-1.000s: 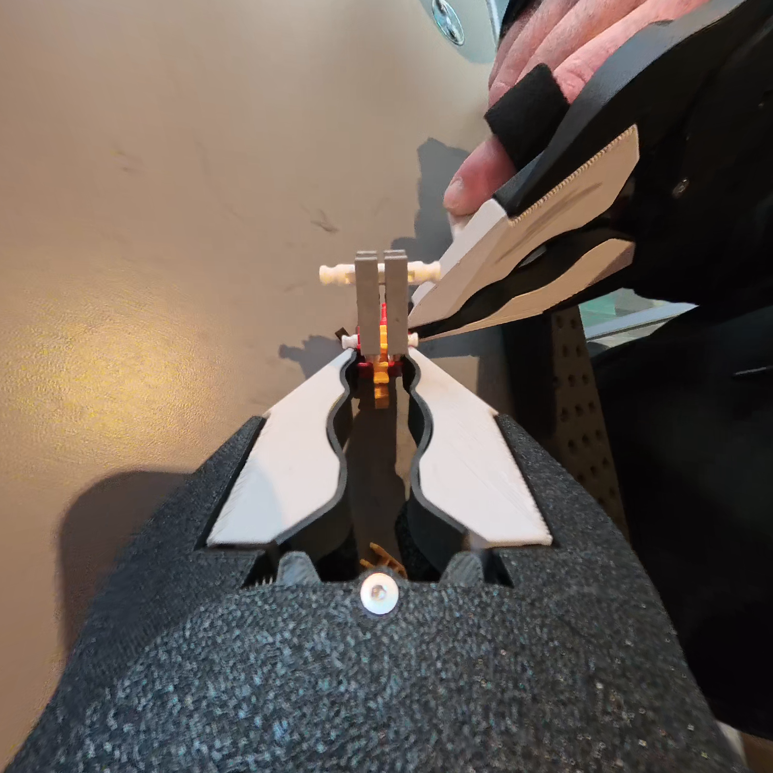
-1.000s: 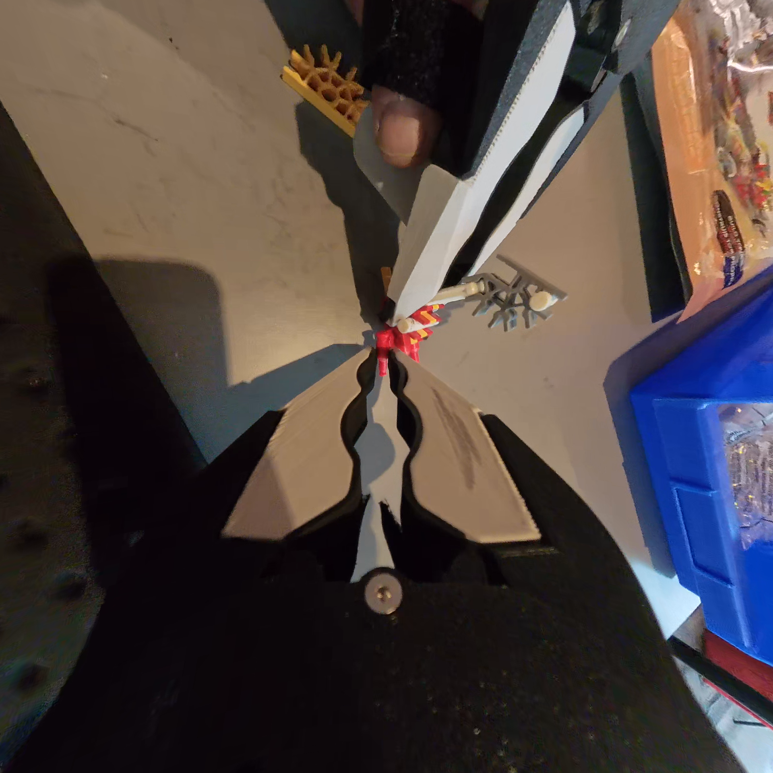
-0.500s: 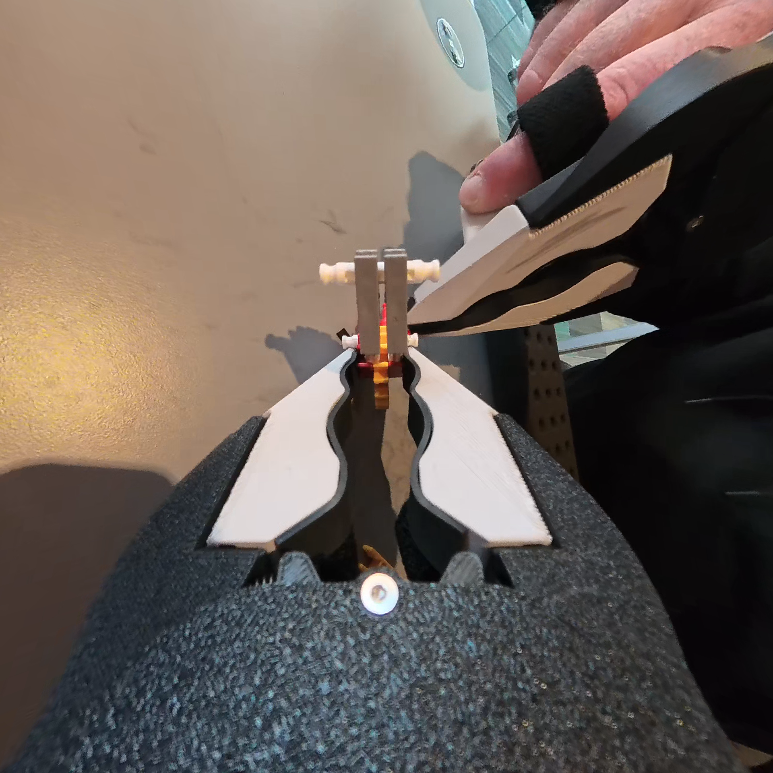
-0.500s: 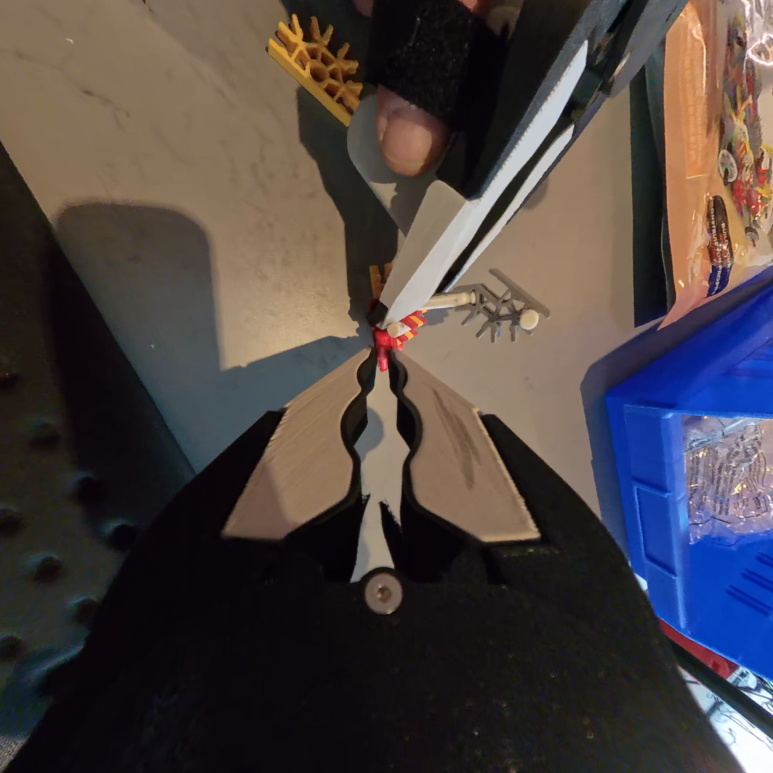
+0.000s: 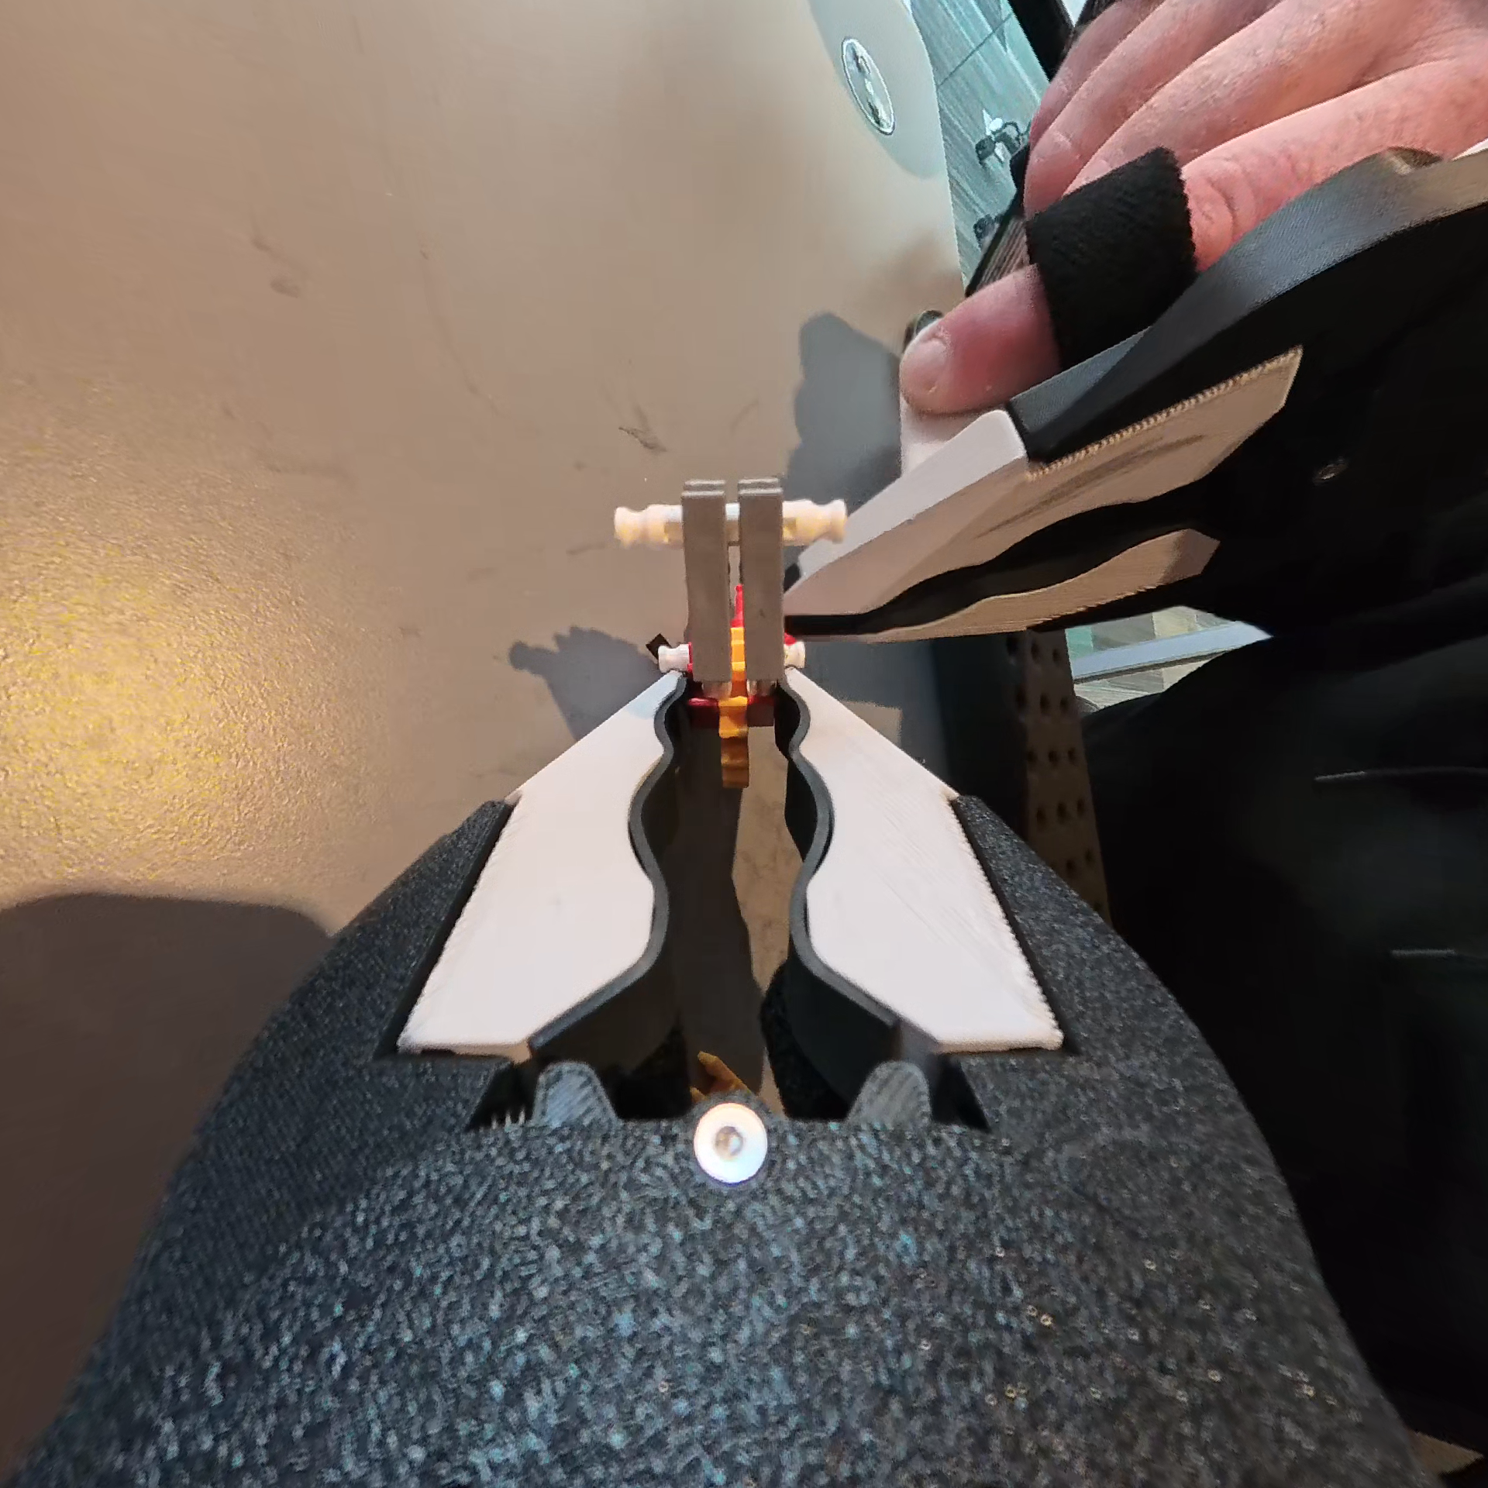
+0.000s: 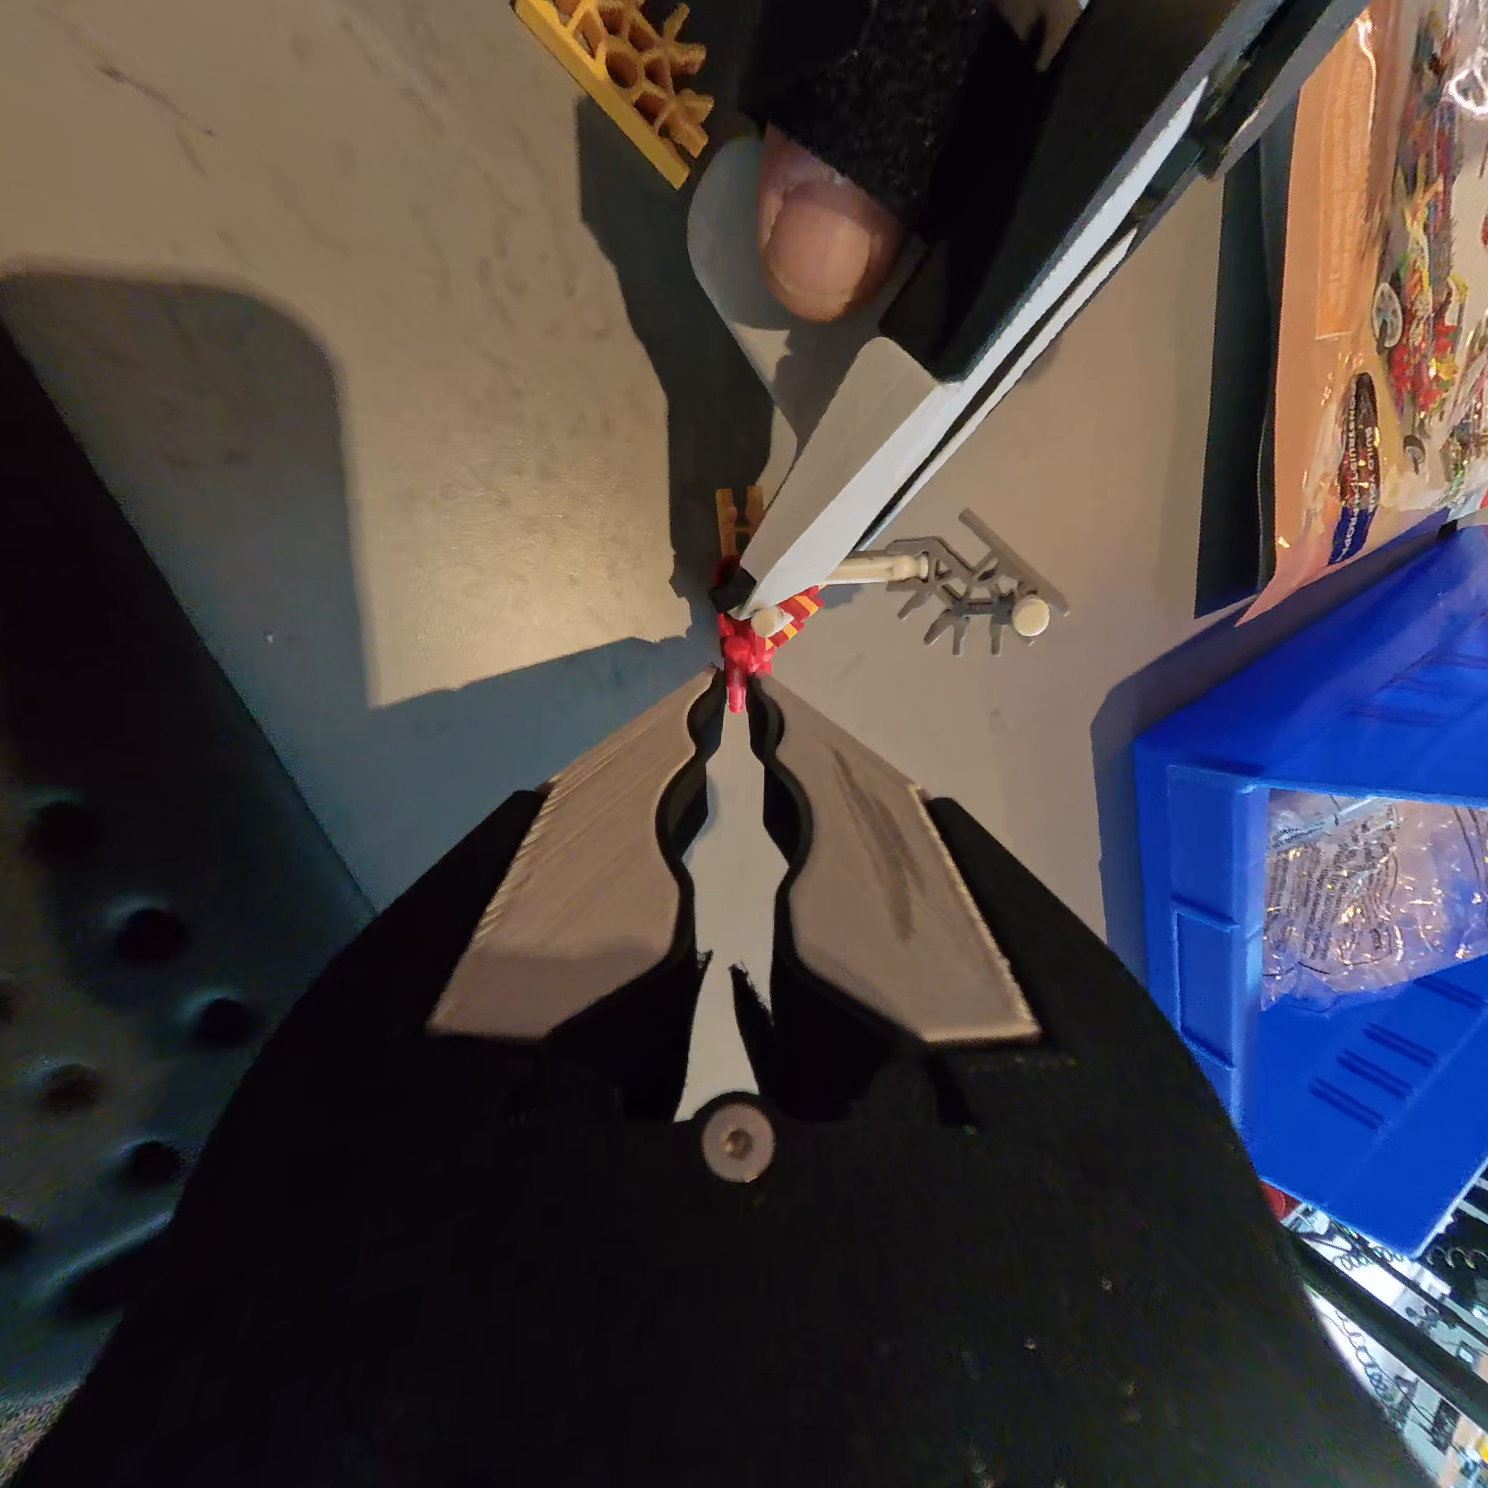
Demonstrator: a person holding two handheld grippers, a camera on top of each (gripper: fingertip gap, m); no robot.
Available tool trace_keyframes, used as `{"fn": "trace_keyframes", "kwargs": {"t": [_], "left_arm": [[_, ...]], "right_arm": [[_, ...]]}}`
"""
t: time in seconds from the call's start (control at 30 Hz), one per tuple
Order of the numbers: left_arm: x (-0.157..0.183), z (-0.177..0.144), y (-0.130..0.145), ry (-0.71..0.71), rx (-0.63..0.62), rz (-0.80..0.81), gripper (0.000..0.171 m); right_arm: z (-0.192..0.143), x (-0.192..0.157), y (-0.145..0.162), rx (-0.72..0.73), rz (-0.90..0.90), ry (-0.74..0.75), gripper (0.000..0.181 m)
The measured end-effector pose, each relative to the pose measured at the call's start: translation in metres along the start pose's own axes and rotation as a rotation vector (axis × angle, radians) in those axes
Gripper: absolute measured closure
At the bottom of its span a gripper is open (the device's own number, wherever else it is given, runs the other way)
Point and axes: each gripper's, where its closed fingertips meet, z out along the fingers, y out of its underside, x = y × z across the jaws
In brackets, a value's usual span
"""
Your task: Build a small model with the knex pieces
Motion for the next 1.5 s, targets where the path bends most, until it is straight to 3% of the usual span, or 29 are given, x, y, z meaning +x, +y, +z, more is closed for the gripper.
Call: {"fn": "trace_keyframes", "kwargs": {"t": [0.5, 0.63, 1.03, 1.5], "left_arm": [[-0.001, 0.000, 0.000, -0.013, 0.003, 0.013, 0.154], [0.000, 0.002, 0.000, -0.027, -0.006, 0.053, 0.154], [0.000, 0.004, 0.000, -0.068, -0.023, 0.143, 0.154], [0.000, 0.004, -0.002, -0.060, -0.034, 0.194, 0.153]], "right_arm": [[0.004, 0.001, -0.003, 0.033, 0.064, -0.069, 0.174], [0.014, 0.005, -0.004, 0.050, 0.130, -0.077, 0.156], [0.017, 0.001, -0.006, 0.323, 0.219, -0.319, 0.156], [0.018, 0.003, -0.005, 0.410, 0.156, -0.477, 0.157]]}}
